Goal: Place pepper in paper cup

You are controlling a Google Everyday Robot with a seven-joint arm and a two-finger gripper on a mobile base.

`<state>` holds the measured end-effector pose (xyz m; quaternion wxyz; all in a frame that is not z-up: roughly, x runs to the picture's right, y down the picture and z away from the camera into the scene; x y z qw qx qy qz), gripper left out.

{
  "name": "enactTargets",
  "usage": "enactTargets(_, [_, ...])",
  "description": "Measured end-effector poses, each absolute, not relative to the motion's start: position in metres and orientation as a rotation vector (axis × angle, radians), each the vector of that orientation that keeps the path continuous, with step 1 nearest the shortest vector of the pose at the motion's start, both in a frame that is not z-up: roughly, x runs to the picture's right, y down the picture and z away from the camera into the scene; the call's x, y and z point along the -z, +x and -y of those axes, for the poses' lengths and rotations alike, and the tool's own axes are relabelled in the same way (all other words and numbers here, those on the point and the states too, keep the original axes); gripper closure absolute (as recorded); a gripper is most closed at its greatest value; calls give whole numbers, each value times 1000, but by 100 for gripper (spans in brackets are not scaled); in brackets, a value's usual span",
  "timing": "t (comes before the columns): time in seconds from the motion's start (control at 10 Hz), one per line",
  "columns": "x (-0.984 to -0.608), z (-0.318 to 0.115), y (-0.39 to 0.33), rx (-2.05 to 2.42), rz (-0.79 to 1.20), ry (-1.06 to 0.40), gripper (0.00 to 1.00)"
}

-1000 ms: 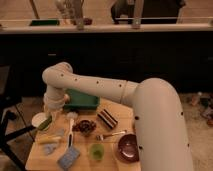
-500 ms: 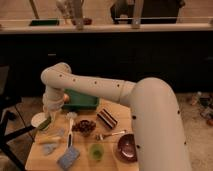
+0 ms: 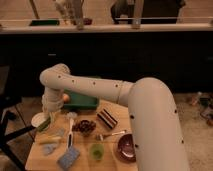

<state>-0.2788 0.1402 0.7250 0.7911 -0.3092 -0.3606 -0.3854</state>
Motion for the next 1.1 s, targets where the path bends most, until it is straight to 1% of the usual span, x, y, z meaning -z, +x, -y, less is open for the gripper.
enactTargets(0.6, [-721, -137, -285, 833, 797, -638, 100])
enactTargets(1.1, [-728, -133, -294, 832, 809, -632, 100])
